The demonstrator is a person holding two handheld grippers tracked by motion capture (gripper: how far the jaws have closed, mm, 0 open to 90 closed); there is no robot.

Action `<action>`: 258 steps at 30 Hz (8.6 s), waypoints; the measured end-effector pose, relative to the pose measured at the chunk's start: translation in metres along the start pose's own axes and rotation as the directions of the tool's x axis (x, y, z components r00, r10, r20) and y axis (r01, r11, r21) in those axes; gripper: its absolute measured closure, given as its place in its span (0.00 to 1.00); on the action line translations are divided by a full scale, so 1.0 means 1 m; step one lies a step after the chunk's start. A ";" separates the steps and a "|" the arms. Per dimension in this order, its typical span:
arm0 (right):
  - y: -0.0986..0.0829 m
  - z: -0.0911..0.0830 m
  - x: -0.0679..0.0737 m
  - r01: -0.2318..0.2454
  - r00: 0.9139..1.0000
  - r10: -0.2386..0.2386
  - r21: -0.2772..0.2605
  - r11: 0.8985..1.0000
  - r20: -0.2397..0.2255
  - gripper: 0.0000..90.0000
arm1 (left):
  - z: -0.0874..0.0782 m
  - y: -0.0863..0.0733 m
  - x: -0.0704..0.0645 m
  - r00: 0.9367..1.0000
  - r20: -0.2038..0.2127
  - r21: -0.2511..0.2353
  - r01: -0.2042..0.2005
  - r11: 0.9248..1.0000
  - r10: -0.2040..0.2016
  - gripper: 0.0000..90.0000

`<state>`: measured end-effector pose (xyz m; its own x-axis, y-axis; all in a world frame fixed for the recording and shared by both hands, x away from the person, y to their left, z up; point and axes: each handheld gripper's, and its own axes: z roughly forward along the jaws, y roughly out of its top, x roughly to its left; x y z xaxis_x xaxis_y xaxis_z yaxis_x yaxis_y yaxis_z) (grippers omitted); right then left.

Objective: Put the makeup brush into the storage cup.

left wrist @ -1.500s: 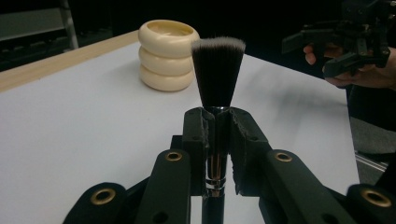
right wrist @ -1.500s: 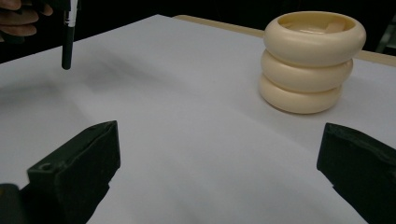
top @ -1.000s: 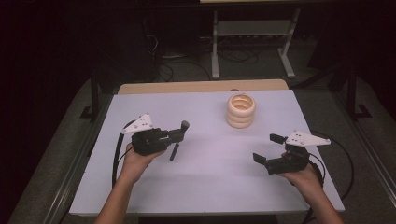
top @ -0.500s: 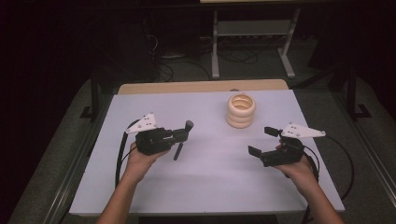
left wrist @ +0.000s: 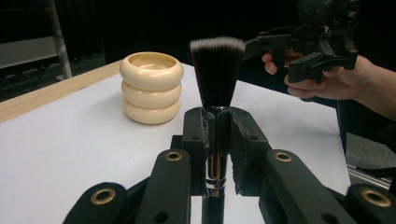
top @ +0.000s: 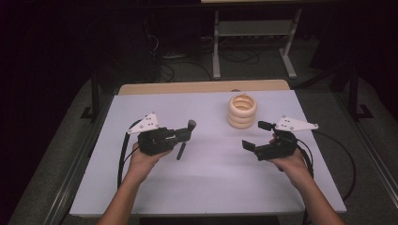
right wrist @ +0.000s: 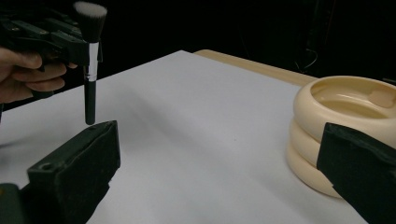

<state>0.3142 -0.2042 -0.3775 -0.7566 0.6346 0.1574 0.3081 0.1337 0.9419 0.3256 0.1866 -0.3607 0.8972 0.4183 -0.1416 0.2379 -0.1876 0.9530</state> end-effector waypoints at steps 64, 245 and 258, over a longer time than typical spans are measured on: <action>-0.015 0.068 0.058 -0.030 0.975 0.041 0.054 0.998 -0.220 0.38 | 0.031 -0.009 -0.021 0.999 0.031 -0.057 0.015 0.998 -0.013 0.86; 0.042 0.065 -0.008 0.012 0.998 -0.006 0.103 0.995 -0.055 0.87 | -0.079 -0.078 -0.026 0.987 -0.159 0.074 0.023 0.997 -0.011 0.02; 0.055 0.062 -0.020 -0.004 1.000 0.006 0.090 0.996 -0.024 0.87 | -0.079 -0.078 -0.026 0.988 -0.151 0.077 0.026 0.997 -0.015 0.02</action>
<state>0.3816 -0.1626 -0.3474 -0.7685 0.6168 0.1705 0.3620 0.1994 0.9106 0.2544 0.2602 -0.4103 0.8274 0.5501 -0.1135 0.2895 -0.2444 0.9255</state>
